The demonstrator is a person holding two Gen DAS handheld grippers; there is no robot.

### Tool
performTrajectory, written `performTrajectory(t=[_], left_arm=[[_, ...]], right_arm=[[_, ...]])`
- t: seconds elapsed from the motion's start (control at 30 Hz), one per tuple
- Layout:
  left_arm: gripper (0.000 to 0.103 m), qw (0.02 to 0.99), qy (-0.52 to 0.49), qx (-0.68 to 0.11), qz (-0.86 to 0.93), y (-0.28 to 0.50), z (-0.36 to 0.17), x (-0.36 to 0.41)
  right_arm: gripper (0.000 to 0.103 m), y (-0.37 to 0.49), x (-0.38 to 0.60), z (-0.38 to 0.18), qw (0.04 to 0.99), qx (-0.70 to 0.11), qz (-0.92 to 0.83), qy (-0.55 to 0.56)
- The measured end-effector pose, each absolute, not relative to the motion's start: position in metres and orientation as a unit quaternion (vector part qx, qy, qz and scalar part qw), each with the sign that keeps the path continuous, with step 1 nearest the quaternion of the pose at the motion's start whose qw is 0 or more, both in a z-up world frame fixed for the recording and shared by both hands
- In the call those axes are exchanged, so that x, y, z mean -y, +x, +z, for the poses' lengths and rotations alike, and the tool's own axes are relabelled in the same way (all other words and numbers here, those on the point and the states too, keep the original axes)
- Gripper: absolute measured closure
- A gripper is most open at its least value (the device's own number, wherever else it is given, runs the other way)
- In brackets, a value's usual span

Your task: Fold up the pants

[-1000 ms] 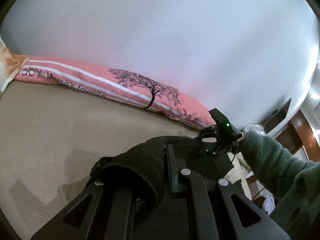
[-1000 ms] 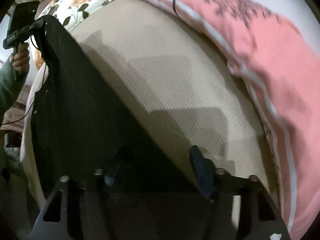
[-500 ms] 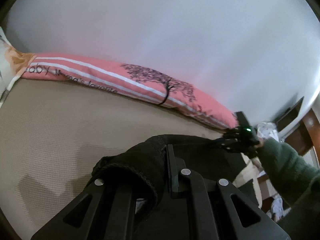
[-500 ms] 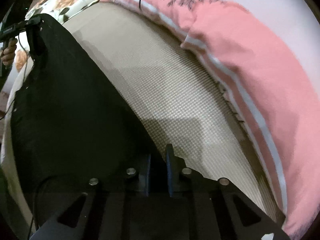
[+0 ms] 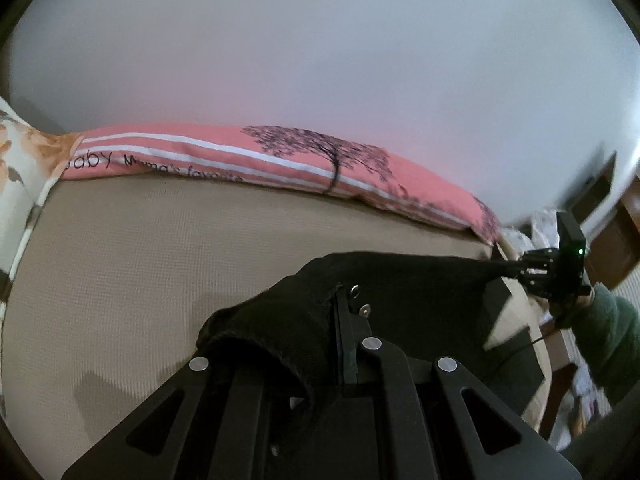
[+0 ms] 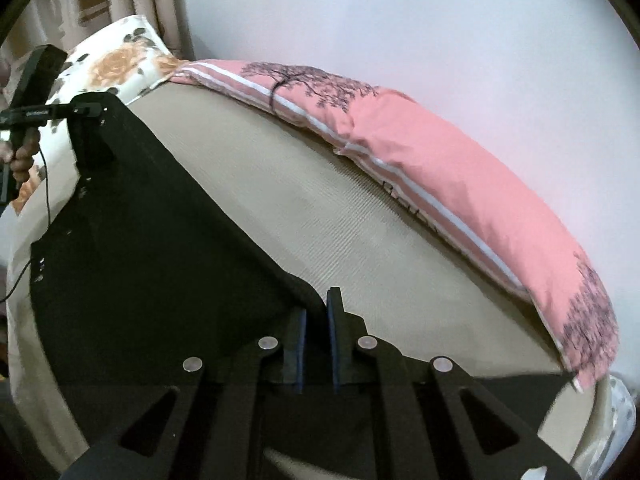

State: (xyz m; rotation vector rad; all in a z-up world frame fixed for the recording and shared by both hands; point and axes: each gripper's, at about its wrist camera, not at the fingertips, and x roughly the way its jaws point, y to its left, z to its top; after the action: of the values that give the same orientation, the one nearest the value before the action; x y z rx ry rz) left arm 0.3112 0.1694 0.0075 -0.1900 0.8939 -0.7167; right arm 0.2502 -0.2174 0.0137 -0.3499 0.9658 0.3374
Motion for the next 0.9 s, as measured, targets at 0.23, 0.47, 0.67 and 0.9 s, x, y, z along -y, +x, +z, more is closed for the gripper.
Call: performTrajectory(t=[0.23,0.47,0.67,0.9], left_arm=[[0.093,0.813,-0.046,-0.452,-0.364,0.246,0.002,-0.183],[0.090,0.776,0.013,-0.514,-0.365,0.188,-0.043,-0.192],[0.086,0.757,0.085,-0.552,-0.338,0.157,-0.077,-0.183],[0.081,0.763,0.122,-0.555,-0.308,0.143,-0.068,-0.172]], right_arm=[[0.096,0.163,0.213,0.012,0.847,-0.484,0.180,-0.129],[0.097,0.101,0.199,-0.044,0.810,-0.544,0.205,-0.075],[0.096,0.085,0.188,-0.087,0.783,-0.582,0.209,-0.072],[0.093,0.082,0.184,-0.101,0.788,-0.585,0.180,-0.061]])
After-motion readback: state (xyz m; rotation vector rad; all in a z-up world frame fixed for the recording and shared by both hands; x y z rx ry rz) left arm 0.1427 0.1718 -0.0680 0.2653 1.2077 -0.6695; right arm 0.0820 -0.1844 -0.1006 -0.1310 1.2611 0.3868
